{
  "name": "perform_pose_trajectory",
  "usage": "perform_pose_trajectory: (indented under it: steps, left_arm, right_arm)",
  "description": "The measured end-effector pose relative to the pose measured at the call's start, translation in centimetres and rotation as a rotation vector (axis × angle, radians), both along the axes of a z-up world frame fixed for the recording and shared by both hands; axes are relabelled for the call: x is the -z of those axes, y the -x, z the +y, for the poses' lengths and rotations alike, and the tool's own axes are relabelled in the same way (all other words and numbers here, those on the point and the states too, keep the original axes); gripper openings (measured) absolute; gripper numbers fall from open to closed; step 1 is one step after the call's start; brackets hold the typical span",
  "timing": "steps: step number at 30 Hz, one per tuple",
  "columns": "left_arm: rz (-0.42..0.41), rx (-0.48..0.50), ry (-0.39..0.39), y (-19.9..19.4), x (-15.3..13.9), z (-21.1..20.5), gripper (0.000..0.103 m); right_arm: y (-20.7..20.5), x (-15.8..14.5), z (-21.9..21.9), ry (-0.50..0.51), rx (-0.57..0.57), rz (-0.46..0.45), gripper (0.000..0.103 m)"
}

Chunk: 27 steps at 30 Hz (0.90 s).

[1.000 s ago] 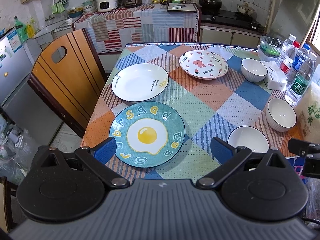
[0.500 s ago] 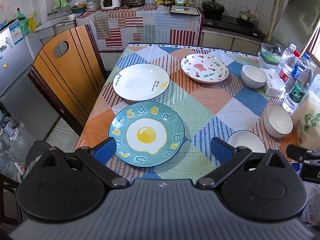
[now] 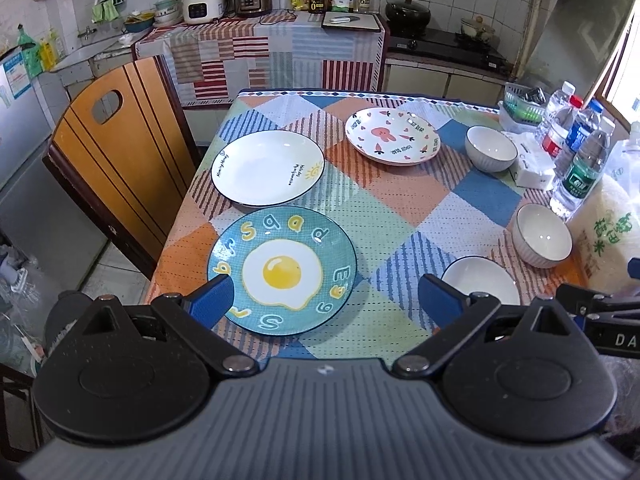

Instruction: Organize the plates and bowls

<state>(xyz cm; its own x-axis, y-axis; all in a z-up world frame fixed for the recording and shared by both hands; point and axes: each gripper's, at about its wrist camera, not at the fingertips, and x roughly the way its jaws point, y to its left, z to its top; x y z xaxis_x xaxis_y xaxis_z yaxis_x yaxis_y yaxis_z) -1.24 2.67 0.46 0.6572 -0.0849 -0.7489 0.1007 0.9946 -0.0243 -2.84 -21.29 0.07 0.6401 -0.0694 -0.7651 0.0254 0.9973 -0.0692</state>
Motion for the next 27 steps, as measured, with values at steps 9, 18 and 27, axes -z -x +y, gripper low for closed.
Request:
perform_pose_trajectory:
  steps: [9, 18, 27]
  left_arm:
    - [0.014, 0.018, -0.021, -0.3, 0.4, 0.4, 0.099]
    - [-0.005, 0.096, -0.061, -1.1, -0.3, 1.7, 0.101]
    - [0.048, 0.063, -0.099, -6.4, 2.3, 6.6, 0.101]
  right_arm:
    - [-0.3, 0.3, 0.1, 0.001, -0.005, 0.010, 0.103]
    - [-1.0, 0.2, 0.5, 0.008, -0.041, -0.014, 0.103]
    - [-5.4, 3.3, 3.5, -0.070, -0.324, -0.117, 0.103]
